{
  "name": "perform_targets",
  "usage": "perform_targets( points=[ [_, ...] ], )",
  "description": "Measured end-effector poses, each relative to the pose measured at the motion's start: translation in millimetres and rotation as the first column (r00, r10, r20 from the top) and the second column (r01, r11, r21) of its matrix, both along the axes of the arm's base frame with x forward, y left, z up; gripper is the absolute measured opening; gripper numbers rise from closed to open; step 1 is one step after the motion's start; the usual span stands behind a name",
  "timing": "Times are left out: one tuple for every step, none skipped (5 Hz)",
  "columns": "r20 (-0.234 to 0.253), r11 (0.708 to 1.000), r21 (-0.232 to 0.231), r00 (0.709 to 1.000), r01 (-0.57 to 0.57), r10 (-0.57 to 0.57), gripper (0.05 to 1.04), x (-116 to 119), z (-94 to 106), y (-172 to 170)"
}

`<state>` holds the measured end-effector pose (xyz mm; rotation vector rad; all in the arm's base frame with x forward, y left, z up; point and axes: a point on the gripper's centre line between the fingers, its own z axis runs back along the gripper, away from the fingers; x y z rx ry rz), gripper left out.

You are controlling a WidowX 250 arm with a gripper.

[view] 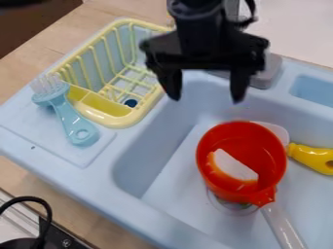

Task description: Transfered the red pot in the sink

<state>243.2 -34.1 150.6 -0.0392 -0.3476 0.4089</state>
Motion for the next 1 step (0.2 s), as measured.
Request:
perform_targets(
  points=[
    [0.027,0.999,-0.006,0.999,-0.039,0.039,0.999,9.7,9.8,23.4]
  ],
)
